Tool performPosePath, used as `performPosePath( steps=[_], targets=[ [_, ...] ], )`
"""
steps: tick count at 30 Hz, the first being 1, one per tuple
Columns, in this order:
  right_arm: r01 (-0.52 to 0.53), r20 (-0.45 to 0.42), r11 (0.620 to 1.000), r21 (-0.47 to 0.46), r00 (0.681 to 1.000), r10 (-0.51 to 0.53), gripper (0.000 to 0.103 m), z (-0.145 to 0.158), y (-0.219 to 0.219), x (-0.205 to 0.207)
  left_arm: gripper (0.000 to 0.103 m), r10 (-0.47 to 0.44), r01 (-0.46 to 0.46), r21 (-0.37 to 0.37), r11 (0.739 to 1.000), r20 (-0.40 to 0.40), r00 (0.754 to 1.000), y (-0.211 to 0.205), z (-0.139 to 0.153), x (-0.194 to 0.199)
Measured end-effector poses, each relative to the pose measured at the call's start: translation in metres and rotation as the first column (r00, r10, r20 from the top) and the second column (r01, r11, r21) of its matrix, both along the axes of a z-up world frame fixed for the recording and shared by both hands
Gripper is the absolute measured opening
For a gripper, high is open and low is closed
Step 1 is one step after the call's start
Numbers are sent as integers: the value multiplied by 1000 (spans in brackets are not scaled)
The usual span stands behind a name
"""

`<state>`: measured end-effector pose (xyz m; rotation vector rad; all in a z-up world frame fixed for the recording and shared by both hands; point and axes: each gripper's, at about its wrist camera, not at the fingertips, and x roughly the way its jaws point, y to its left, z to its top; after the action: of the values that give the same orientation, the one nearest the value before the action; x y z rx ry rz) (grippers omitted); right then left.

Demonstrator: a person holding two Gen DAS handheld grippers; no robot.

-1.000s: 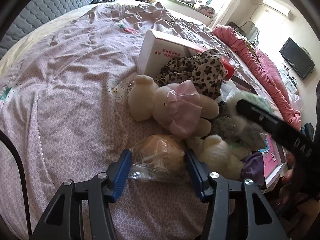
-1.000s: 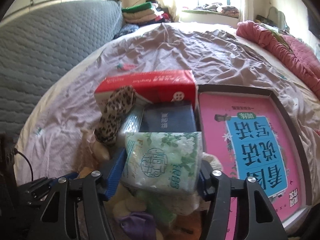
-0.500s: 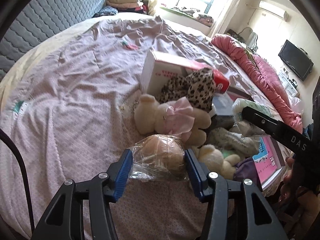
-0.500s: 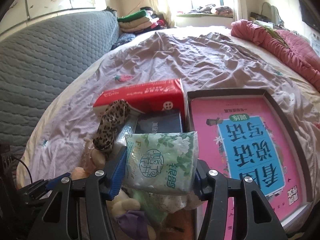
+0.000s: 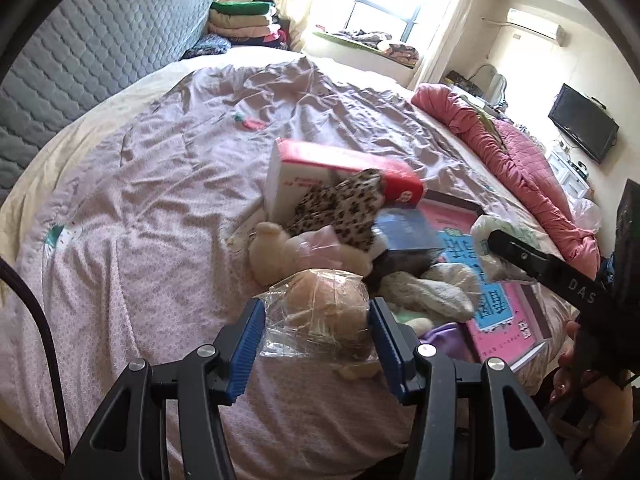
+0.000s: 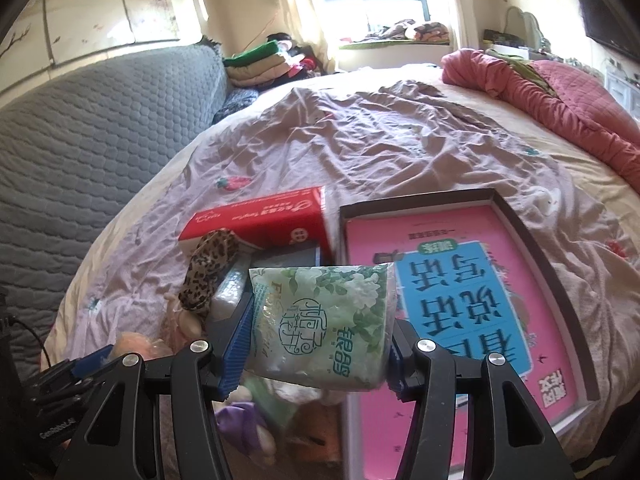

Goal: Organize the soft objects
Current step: 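Carry the tissue pack with the right tool while the left tool carries the bread bag over the pink tray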

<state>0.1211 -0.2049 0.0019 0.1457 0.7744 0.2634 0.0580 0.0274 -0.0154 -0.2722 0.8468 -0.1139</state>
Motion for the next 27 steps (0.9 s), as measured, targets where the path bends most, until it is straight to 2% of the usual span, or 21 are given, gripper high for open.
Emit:
performPosePath(
  steps=[4, 12, 21, 27],
  targets=[
    [27, 6, 1000, 16, 1000, -27, 58, 4, -15, -3, 53, -35, 35, 7, 999, 20, 999, -18, 13, 0],
    [78, 33, 997, -14, 996, -78, 58, 12, -51, -18, 54, -119, 117, 39, 992, 44, 992, -65, 31, 3],
    [132, 47, 990, -54, 990, -130, 58, 15, -91, -26, 54, -220, 218, 64, 974, 33, 975, -128, 37, 14],
    [183, 34, 982, -43, 983, -182, 58, 8, -118, -29, 54, -287, 285, 77, 955, 13, 958, -170, 29, 24]
  ],
)
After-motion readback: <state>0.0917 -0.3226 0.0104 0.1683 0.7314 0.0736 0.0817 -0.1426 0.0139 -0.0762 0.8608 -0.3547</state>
